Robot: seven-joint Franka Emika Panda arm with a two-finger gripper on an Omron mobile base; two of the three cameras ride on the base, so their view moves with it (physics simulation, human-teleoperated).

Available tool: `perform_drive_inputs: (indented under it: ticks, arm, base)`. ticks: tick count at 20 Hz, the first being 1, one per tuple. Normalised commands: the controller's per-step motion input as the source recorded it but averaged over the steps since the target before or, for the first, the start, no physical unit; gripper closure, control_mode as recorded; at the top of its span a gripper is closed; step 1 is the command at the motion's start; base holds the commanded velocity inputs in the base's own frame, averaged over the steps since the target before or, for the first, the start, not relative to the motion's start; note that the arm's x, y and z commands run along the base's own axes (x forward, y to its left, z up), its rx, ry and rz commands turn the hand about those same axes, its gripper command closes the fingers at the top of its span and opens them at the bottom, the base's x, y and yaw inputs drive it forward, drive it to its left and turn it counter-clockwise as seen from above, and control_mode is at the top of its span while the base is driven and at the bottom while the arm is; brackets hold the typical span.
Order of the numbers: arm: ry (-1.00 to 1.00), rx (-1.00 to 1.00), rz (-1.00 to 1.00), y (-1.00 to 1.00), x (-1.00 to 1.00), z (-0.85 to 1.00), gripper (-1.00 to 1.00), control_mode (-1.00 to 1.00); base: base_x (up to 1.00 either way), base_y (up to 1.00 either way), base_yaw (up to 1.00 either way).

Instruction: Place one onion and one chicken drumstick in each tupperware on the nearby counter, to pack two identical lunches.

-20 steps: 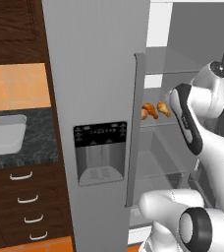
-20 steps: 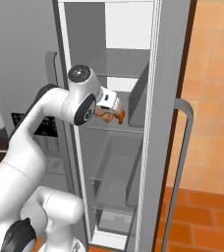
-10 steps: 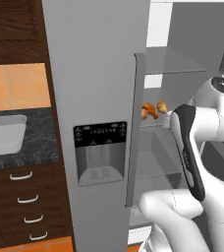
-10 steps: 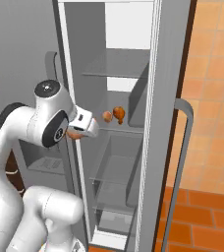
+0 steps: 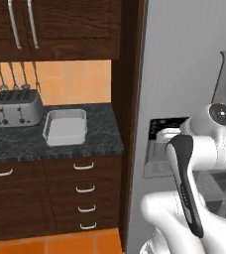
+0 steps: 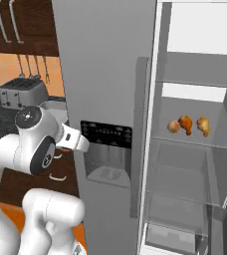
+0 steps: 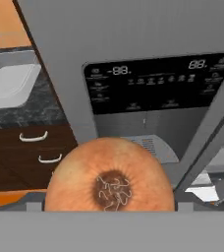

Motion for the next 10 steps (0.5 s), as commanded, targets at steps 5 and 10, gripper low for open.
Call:
perform_drive_inputs:
  ticks: [5,10]
  arm:
    - [0.0,0.0,0.0,0.0,0.0,0.0,1.0,1.0]
    - [0.0,0.0,0.0,0.0,0.0,0.0,1.0,1.0]
  base:
    - [0.0,1.0,0.16]
    - [0.0,1.0,0.1]
